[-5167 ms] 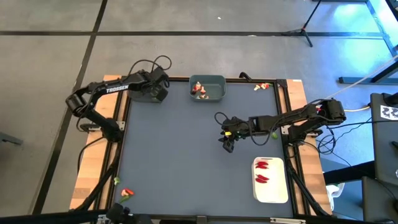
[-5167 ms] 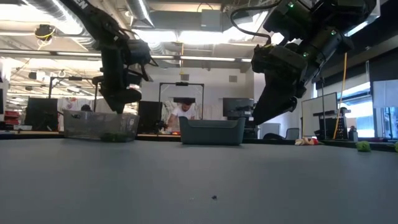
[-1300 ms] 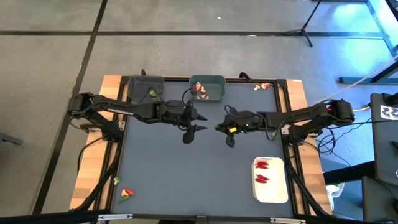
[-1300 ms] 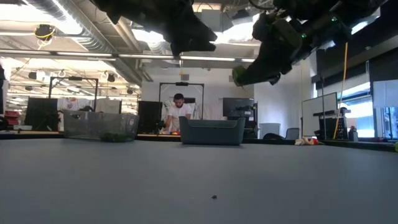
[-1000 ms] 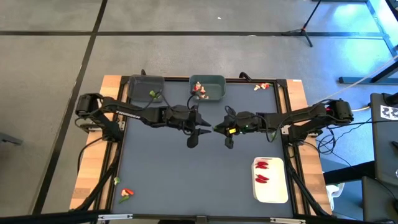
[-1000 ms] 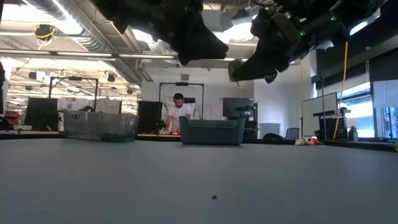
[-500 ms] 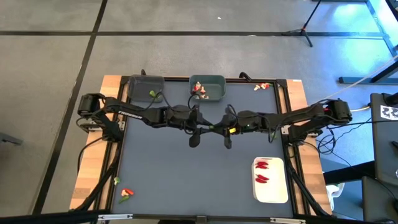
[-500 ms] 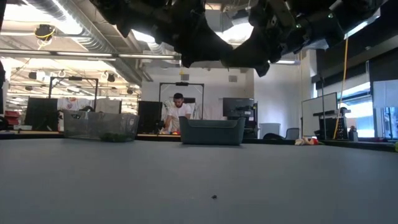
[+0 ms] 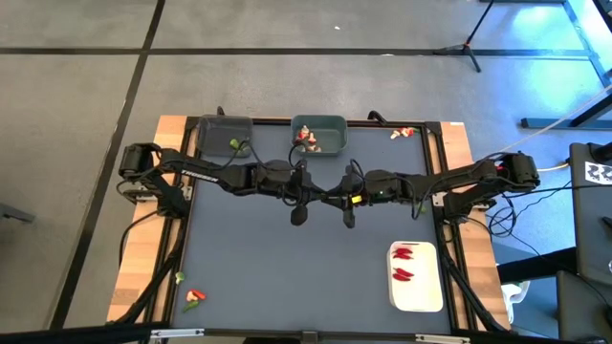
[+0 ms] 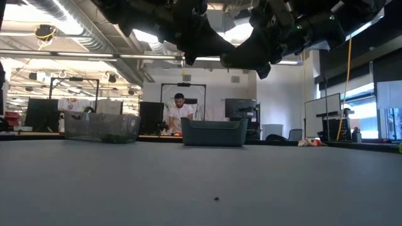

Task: Sort produce into baskets
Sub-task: Put the green chili pepper into the black bin

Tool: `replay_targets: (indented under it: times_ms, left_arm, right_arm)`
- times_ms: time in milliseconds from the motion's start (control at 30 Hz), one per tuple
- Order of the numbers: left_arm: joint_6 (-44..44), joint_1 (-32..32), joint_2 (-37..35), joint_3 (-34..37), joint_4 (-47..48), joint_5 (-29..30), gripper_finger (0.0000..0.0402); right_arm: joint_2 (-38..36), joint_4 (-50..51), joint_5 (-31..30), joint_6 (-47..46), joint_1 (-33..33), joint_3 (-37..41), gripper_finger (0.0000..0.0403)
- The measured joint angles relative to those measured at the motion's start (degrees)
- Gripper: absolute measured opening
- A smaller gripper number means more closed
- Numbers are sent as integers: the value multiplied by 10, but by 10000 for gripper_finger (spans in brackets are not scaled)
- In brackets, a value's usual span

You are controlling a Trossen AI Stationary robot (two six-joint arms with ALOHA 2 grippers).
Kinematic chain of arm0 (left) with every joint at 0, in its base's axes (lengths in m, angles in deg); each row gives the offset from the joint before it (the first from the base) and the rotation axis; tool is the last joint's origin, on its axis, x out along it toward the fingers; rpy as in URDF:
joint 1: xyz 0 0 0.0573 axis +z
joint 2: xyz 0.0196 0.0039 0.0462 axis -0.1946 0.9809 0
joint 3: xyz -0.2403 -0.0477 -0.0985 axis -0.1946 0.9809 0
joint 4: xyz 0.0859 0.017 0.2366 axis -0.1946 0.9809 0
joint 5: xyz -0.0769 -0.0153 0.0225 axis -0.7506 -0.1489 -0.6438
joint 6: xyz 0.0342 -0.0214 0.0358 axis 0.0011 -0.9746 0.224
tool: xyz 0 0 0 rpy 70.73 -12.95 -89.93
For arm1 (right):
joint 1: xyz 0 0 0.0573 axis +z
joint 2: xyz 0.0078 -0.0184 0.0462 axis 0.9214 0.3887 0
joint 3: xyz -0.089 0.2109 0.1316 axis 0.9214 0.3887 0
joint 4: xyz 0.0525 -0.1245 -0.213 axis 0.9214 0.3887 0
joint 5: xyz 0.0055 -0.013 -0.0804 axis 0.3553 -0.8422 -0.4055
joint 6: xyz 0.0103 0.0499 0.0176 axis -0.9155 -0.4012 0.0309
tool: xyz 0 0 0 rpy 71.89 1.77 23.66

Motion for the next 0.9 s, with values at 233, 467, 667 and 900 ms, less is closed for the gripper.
replay_targets:
  times_ms: [233,467,667,900]
  left_arm:
    - [14,12,-32,2,56,1,30]
    - [17,48,-98,2,207,34,32]
    - [2,94,-168,2,346,51,33]
    - [-2,167,-234,1,472,143,33]
  right_arm:
    - [-21,53,0,0,-1,-1,169]
    - [-84,220,-4,-49,-1,-1,192]
    - [-107,372,-80,-83,-11,-1,192]
    - [-116,572,-103,-177,-55,-1,192]
